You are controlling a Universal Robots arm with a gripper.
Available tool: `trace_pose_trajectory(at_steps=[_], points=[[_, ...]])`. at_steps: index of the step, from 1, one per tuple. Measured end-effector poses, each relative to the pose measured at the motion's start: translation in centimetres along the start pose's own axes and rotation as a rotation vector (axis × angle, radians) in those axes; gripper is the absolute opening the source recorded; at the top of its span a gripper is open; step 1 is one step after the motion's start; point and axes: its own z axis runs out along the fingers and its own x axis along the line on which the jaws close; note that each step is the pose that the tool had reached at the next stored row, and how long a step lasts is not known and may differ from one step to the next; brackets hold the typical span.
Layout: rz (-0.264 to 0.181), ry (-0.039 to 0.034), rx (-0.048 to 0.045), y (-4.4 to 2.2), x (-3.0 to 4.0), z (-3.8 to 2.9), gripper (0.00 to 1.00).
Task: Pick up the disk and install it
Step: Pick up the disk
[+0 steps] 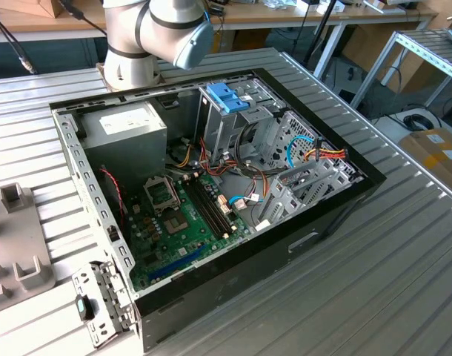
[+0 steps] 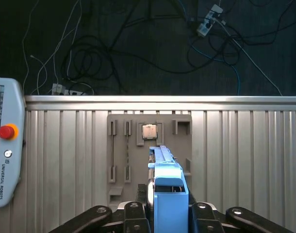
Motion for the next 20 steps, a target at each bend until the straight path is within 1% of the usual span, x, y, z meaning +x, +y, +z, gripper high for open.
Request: trace_pose_trajectory(at_steps=[4,10,20], points=[[0.000,0.0000,-0.0001,-0.21,0.00,-0.01,0.37],[0.000,0.0000,-0.0001,-0.69,0.00,-0.03,0.37],[0.000,0.0000,0.0000,-1.17,0.00,-0.05,0.37]])
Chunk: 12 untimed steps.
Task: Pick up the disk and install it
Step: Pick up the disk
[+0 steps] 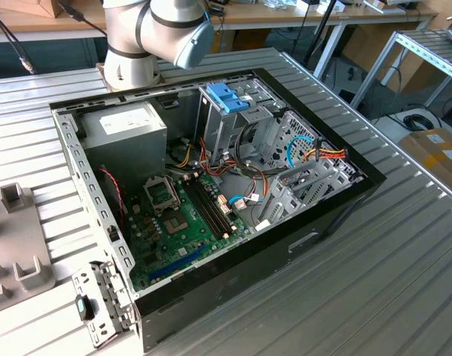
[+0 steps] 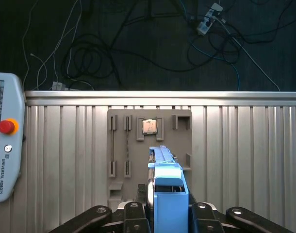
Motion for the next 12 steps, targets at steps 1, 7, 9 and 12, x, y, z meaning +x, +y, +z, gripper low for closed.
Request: trace_pose_trajectory(at_steps=[1,7,9,12], points=[[0.000,0.0000,0.0000,-0.04,0.00,0.00,0.37],[0.000,0.0000,-0.0001,-0.30,0.00,-0.02,0.37],[0.000,0.0000,0.0000,-0.39,0.00,-0.02,0.37],[0.000,0.0000,-0.0001,-0.51,0.00,-0.03,0.37]])
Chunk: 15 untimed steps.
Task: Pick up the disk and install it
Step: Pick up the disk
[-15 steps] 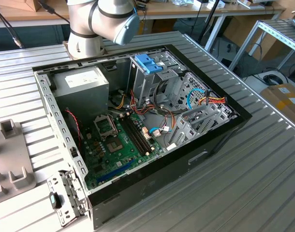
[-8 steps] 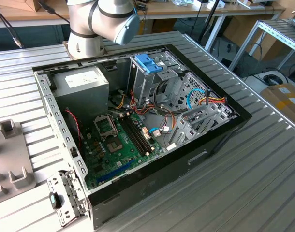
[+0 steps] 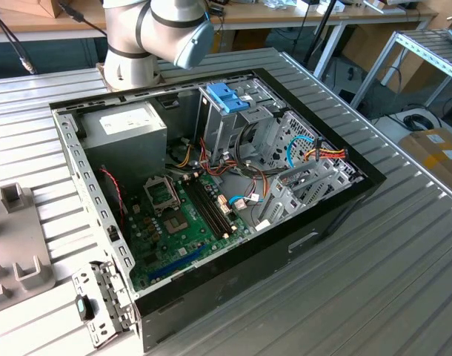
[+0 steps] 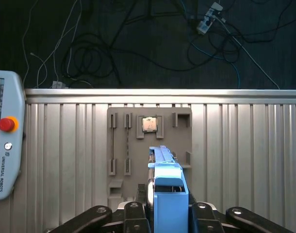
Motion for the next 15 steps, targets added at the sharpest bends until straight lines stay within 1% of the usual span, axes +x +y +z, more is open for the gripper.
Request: trace_pose_trajectory(at_steps=[15], points=[[0.000,0.0000,0.0000,-0.63,0.00,-0.03,0.37]])
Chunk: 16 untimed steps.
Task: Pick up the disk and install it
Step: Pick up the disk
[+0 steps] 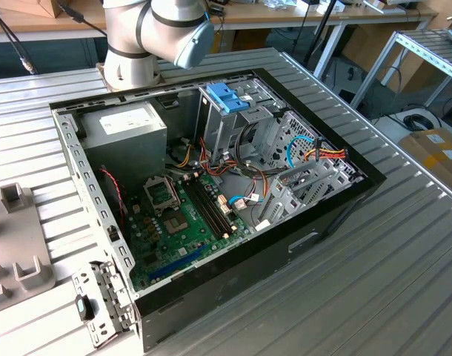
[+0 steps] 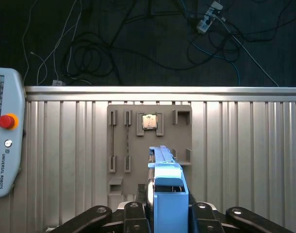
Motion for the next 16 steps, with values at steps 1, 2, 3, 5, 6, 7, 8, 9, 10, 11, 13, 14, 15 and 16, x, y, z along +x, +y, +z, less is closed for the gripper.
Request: trace_pose_trajectory(at_steps=[1,2,3,5,6,7,8,9,10,11,13,14,15,16], points=[[0.000,0.0000,0.0000,-0.04,0.00,0.00,0.37],[0.000,0.0000,0.0000,-0.10,0.00,0.00,0.37],[0.000,0.0000,0.0000,-0.14,0.00,-0.01,0.37],[0.000,0.0000,0.0000,-0.25,0.00,-0.01,0.37],[0.000,0.0000,0.0000,-0.29,0.00,-0.01,0.37],[0.000,0.0000,0.0000,-0.34,0.00,-0.02,0.37],[0.000,0.0000,0.0000,-0.38,0.00,-0.02,0.37],[0.000,0.0000,-0.0001,-0.44,0.00,-0.02,0.37],[0.000,0.0000,0.0001,-0.52,0.00,-0.02,0.37],[0.000,0.0000,-0.0001,-0.60,0.00,-0.03,0.37],[0.000,0.0000,0.0000,-0.72,0.00,-0.03,0.37],[0.000,0.0000,-0.0001,-0.79,0.00,-0.04,0.37],[0.000,0.0000,0.0000,-0.83,0.00,-0.04,0.37],[0.000,0.0000,0.0000,-0.87,0.00,-0.04,0.37]])
